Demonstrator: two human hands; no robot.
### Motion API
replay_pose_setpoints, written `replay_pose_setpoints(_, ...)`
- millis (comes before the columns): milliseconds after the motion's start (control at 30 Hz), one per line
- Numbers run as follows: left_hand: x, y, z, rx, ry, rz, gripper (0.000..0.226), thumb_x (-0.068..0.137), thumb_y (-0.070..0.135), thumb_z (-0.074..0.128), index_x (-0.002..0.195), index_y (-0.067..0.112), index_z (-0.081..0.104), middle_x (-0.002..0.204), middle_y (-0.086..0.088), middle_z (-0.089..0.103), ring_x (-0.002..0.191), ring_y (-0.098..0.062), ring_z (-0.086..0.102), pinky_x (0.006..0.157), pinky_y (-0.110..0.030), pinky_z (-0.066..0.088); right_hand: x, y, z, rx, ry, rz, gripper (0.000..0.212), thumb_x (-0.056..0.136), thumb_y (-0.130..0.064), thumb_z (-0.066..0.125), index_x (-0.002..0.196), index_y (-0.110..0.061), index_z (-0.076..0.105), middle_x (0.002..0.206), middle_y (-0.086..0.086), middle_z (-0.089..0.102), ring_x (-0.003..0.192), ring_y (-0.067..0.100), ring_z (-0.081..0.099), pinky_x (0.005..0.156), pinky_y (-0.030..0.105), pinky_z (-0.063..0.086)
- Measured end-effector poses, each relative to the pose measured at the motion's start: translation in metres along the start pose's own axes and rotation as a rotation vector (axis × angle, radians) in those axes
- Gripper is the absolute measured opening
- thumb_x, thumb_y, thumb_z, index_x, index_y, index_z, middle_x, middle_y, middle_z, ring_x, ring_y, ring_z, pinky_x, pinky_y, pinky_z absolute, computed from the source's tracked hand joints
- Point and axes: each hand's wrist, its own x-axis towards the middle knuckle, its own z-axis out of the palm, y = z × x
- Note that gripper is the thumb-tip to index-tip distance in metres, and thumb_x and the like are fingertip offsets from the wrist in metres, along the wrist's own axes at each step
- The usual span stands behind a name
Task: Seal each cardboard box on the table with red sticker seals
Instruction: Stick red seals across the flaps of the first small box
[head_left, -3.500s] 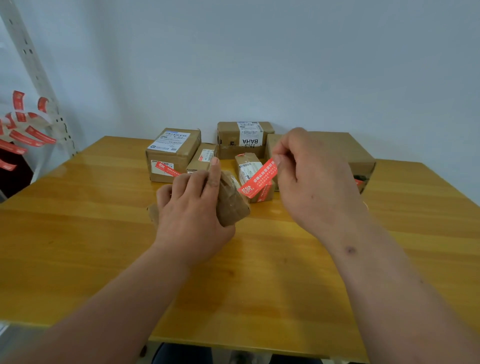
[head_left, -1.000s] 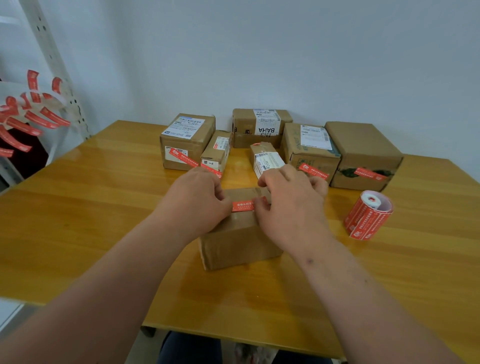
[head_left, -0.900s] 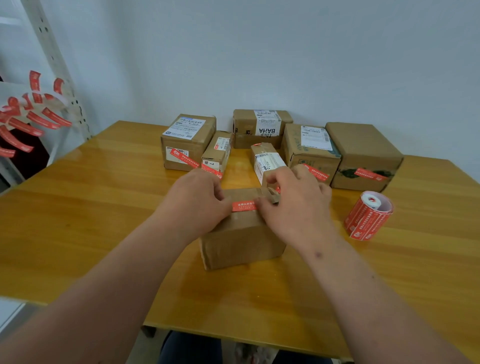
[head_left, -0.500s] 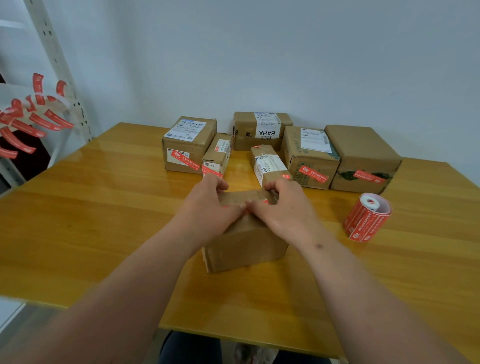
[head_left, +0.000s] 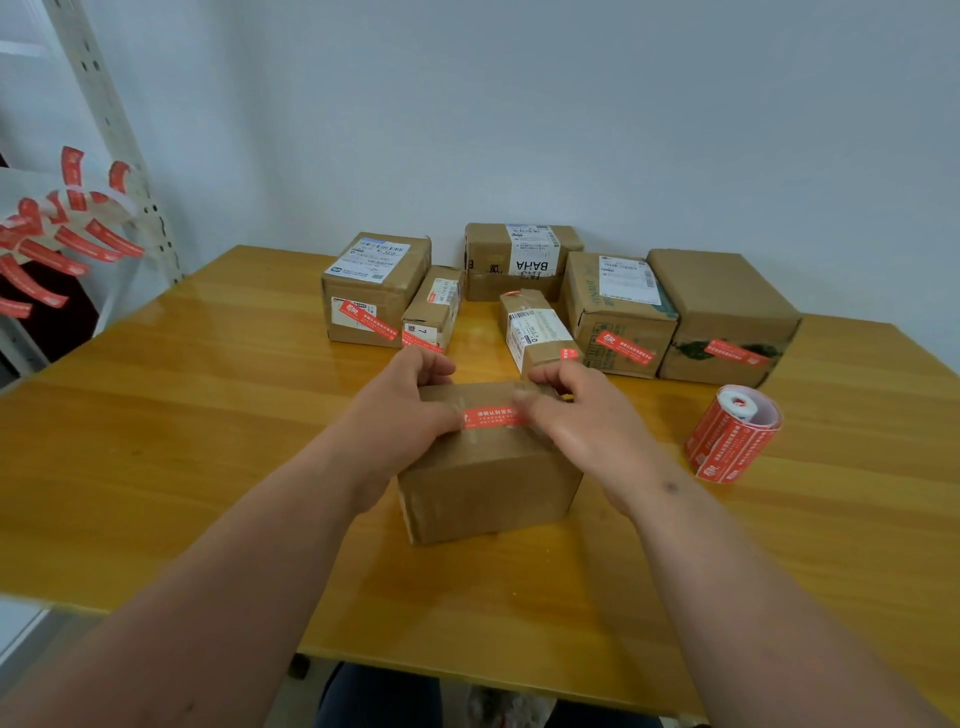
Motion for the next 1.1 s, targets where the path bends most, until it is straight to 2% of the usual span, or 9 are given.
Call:
replay_pose_setpoints(133, 0.0, 0.0, -0.004, -0.084, -0.044, -0.031, 0.044, 0.085, -0.006, 0.06, 0.116, 0.026, 0.054, 0.118, 0.002, 0.053, 0.106, -0.019, 0.054, 0.079, -0.031, 0.05, -0.001, 0.0, -0.006, 0.013, -0.067, 0.008, 0.044, 0.09, -0.026, 0.062, 0.133, -0.027, 0.053, 0.127, -0.006, 0.047, 0.107, 0.011, 0.047, 0.077, 0.023, 0.043)
replay_pose_setpoints(233, -0.002, 0.0, -0.007, -0.186, -0.06, -0.058, 0.044, 0.086, -0.008, 0.053, 0.114, 0.025, 0.055, 0.12, 0.0, 0.054, 0.107, -0.02, 0.054, 0.072, -0.027, 0.048, 0.0, 0.002, -0.007, 0.083, -0.069, 0.037, 0.04, 0.09, -0.022, 0.057, 0.13, -0.03, 0.056, 0.132, -0.005, 0.051, 0.114, 0.014, 0.051, 0.092, 0.033, 0.048)
replay_pose_setpoints(367, -0.005, -0.002, -0.005, -0.149, -0.052, -0.039, 0.039, 0.085, 0.003, 0.067, 0.113, 0.027, 0.055, 0.118, 0.002, 0.054, 0.106, -0.022, 0.056, 0.081, -0.036, 0.054, -0.003, 0.001, -0.002, 0.023, -0.052, 0.015, 0.044, 0.089, -0.033, 0.063, 0.131, -0.029, 0.053, 0.128, -0.005, 0.045, 0.111, 0.013, 0.047, 0.074, 0.021, 0.042)
replay_pose_setpoints(467, -0.003, -0.002, -0.003, -0.168, -0.027, -0.045, 0.042, 0.085, -0.006, 0.059, 0.112, 0.025, 0.056, 0.117, 0.001, 0.055, 0.103, -0.021, 0.056, 0.072, -0.031, 0.051, -0.001, 0.002, -0.003, 0.099, -0.019, 0.047, 0.029, 0.093, -0.029, 0.055, 0.121, -0.028, 0.059, 0.123, -0.005, 0.055, 0.106, 0.011, 0.052, 0.079, 0.026, 0.045)
replay_pose_setpoints(600, -0.003, -0.001, 0.002, -0.137, 0.018, -0.04, 0.03, 0.091, 0.002, 0.056, 0.11, 0.026, 0.057, 0.112, 0.0, 0.057, 0.098, -0.022, 0.058, 0.07, -0.031, 0.051, 0.001, 0.004, 0.004, 0.054, 0.011, 0.036, 0.028, 0.09, -0.043, 0.059, 0.113, -0.028, 0.057, 0.114, -0.004, 0.056, 0.1, 0.012, 0.055, 0.074, 0.027, 0.044)
replay_pose_setpoints(733, -0.005, 0.002, 0.001, -0.162, 0.004, -0.047, 0.032, 0.093, -0.001, 0.05, 0.11, 0.024, 0.057, 0.112, 0.0, 0.057, 0.097, -0.021, 0.058, 0.07, -0.03, 0.051, 0.002, 0.004, 0.004, 0.081, 0.03, 0.047, 0.019, 0.096, -0.029, 0.05, 0.113, -0.027, 0.059, 0.115, -0.004, 0.057, 0.097, 0.009, 0.054, 0.069, 0.025, 0.044)
replay_pose_setpoints(867, -0.006, 0.001, 0.002, -0.149, -0.01, -0.054, 0.031, 0.093, 0.001, 0.051, 0.11, 0.026, 0.057, 0.112, 0.001, 0.056, 0.098, -0.021, 0.059, 0.072, -0.033, 0.055, -0.004, 0.006, 0.001, 0.062, -0.027, 0.034, 0.027, 0.096, -0.035, 0.052, 0.122, -0.031, 0.056, 0.118, -0.008, 0.053, 0.094, 0.005, 0.051, 0.07, 0.021, 0.042)
replay_pose_setpoints(1000, -0.008, 0.001, -0.003, -0.218, -0.035, -0.051, 0.039, 0.089, -0.007, 0.049, 0.112, 0.023, 0.059, 0.117, -0.001, 0.055, 0.098, -0.02, 0.058, 0.062, -0.024, 0.049, -0.006, 0.005, -0.007, 0.137, -0.085, 0.063, 0.035, 0.096, -0.019, 0.049, 0.128, -0.03, 0.056, 0.125, -0.003, 0.054, 0.104, 0.011, 0.054, 0.081, 0.027, 0.049)
replay_pose_setpoints(1100, -0.011, 0.0, -0.006, -0.324, -0.035, -0.055, 0.038, 0.091, -0.005, 0.047, 0.116, 0.022, 0.059, 0.121, -0.001, 0.056, 0.094, -0.018, 0.059, 0.063, -0.025, 0.05, -0.008, 0.003, -0.011, 0.251, -0.131, 0.105, 0.044, 0.094, -0.009, 0.045, 0.13, -0.031, 0.056, 0.112, -0.011, 0.056, 0.087, 0.002, 0.052, 0.065, 0.017, 0.043)
